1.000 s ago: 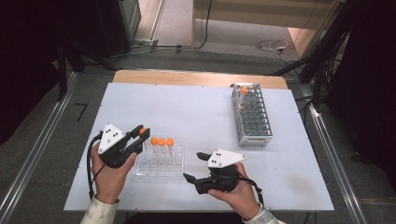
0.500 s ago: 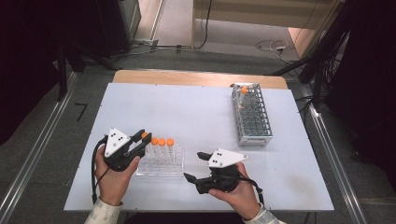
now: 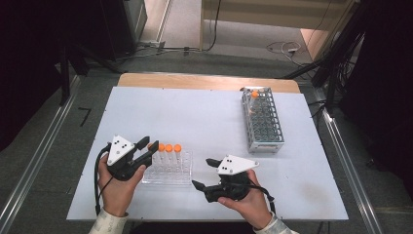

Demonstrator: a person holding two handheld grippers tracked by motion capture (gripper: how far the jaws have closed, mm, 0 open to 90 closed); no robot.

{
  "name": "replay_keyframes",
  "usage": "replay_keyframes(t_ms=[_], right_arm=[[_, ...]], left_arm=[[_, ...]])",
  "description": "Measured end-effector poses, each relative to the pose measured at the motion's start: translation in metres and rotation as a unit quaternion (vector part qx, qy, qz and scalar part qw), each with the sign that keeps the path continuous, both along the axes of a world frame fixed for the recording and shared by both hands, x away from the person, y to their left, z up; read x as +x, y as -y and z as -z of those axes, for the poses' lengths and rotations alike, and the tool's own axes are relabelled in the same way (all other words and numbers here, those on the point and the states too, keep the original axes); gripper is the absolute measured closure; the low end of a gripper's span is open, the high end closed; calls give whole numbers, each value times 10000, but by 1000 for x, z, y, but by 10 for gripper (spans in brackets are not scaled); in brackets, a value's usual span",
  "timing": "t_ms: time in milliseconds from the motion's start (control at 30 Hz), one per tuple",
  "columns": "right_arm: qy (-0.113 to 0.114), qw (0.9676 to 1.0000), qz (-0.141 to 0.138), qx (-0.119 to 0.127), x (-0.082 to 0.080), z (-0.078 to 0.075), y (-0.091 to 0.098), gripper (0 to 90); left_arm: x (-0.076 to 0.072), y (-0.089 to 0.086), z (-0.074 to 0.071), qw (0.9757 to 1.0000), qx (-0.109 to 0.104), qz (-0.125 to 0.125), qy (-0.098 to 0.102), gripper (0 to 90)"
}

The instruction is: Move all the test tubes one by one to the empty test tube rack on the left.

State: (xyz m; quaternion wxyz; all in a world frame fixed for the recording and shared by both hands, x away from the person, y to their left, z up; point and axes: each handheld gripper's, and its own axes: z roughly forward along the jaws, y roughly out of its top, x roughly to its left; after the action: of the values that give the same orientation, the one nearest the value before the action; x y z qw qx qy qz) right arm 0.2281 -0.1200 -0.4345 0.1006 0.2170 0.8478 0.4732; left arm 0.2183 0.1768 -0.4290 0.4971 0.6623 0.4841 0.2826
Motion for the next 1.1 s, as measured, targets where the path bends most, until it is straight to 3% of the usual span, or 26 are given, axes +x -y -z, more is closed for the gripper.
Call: replay_keyframes(t_ms=[100, 433, 633, 767, 900, 967, 1100], right_arm=[[3, 10000, 9, 7, 0, 0, 0, 219], [3, 9997, 242, 67, 8, -1, 8, 213], [115, 9967, 778, 210, 24, -7, 25, 214], [196, 9901, 1357, 292, 43, -13, 44, 217], [284, 9802, 1944, 257, 60, -21, 62, 220], [377, 9724, 2297, 144, 69, -26, 70, 228], [381, 9570, 2868, 192, 93, -34, 84, 234]], left_arm=[[0, -1, -1, 9999, -134, 51, -23, 575], [-2, -3, -7, 9990, -434, 9, -48, 330], [-3, -1, -11, 9991, -429, 35, -35, 290], [-3, 0, -11, 9994, -355, 29, -24, 290], [-4, -1, -13, 9993, -360, 8, -6, 291], [-3, -2, -13, 9993, -375, -5, -23, 290], [-3, -5, -13, 9991, -419, -58, -17, 290]])
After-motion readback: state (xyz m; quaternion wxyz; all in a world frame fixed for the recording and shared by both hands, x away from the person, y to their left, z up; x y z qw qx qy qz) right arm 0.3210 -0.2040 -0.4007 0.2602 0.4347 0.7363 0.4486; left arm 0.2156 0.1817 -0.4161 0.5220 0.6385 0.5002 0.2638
